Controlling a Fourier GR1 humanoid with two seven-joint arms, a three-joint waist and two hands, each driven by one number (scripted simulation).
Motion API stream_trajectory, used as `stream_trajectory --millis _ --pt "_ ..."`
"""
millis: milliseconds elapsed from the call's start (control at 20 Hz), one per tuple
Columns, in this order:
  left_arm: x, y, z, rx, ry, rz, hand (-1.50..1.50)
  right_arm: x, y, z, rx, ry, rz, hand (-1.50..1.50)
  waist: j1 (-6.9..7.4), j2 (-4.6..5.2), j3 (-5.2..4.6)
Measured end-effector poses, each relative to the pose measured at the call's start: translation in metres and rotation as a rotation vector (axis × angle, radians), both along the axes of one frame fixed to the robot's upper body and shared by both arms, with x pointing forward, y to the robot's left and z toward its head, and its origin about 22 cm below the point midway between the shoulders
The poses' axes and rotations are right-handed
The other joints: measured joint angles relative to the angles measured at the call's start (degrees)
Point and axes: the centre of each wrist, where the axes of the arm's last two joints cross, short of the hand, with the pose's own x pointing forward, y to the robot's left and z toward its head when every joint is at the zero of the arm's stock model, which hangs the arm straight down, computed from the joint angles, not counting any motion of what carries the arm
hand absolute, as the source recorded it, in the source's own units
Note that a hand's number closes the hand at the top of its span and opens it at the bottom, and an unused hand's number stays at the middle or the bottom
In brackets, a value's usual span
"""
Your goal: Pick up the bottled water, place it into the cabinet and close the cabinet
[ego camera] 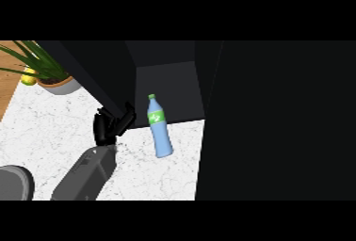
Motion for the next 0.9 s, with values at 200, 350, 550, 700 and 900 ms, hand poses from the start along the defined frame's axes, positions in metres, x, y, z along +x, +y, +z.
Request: stream_trajectory --millis 200,350,550,700,900 --pt "-0.0010 -0.0008 -0.0006 -0.030 -0.015 0.018 1.50 0.0021 -0.0024 -0.0001 0.006 -0.004 0.004 -1.50 -0.19 0.18 0.00" --pt "-0.0020 0.0002 -0.0013 -0.041 -0.022 0.029 1.50 0.0030 -0.0047 -0.0015 0.009 -0.001 0.005 -1.50 -0.50 0.24 0.04" --pt "-0.0036 0.0033 -0.0021 -0.038 -0.028 0.034 1.50 0.0046 -0.0067 -0.0007 0.007 -0.009 0.012 -1.50 -1.01 0.26 0.09" --pt "-0.0038 0.0032 -0.0017 -0.043 -0.029 0.038 -1.50 0.0069 -0.0089 -0.0012 0.009 -0.008 0.018 -1.50 -1.19 0.34 0.10" --pt "-0.0049 0.0045 -0.0020 -0.041 -0.031 0.051 -1.50 0.0088 -0.0109 -0.0015 0.010 -0.007 0.021 -1.50 -1.49 0.39 0.09"
